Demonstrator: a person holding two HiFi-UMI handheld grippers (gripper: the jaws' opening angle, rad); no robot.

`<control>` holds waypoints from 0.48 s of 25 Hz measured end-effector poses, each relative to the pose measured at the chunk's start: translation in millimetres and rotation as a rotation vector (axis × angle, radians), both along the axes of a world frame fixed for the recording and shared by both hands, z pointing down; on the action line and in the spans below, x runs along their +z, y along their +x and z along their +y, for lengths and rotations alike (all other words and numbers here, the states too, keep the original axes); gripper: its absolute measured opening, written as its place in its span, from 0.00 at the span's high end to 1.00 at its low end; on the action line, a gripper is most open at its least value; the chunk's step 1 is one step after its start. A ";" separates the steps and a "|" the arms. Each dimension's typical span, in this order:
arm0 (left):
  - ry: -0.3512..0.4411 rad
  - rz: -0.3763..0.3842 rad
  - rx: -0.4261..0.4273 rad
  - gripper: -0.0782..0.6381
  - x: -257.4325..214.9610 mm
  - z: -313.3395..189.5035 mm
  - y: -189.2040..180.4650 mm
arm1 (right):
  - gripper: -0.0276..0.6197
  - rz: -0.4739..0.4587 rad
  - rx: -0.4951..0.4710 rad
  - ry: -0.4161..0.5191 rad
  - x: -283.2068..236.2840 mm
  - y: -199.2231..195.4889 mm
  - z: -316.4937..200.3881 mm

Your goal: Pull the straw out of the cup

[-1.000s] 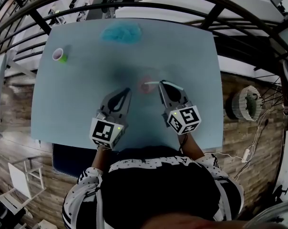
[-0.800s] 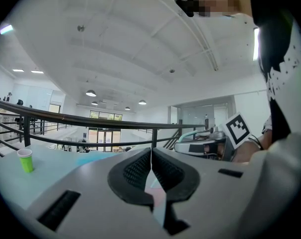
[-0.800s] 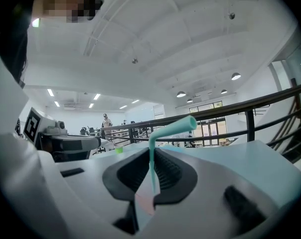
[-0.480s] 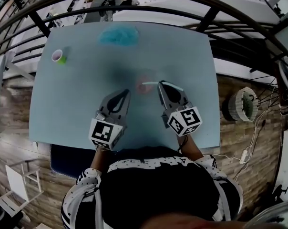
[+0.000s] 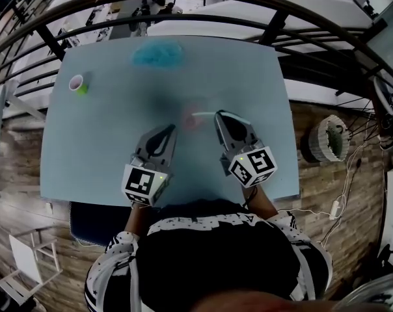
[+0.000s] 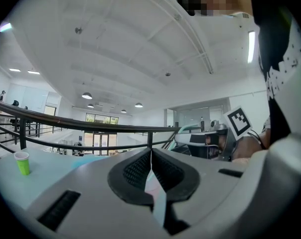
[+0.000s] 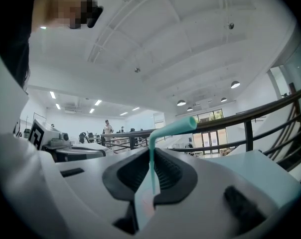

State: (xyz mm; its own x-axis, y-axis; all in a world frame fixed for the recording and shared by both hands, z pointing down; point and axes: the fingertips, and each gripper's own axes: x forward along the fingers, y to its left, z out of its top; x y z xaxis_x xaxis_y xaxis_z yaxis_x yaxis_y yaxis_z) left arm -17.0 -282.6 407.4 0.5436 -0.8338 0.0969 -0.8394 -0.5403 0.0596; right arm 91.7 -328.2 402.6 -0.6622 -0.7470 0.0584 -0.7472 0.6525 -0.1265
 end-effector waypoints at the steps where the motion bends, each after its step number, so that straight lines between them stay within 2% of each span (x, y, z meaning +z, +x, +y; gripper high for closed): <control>1: 0.004 0.001 0.001 0.87 -1.3 1.2 -0.2 | 0.89 -0.007 0.002 0.003 -2.3 0.0 2.2; 12: 0.013 0.000 0.032 0.87 -5.1 7.7 10.4 | 0.89 -0.039 0.022 0.022 -16.3 10.8 15.3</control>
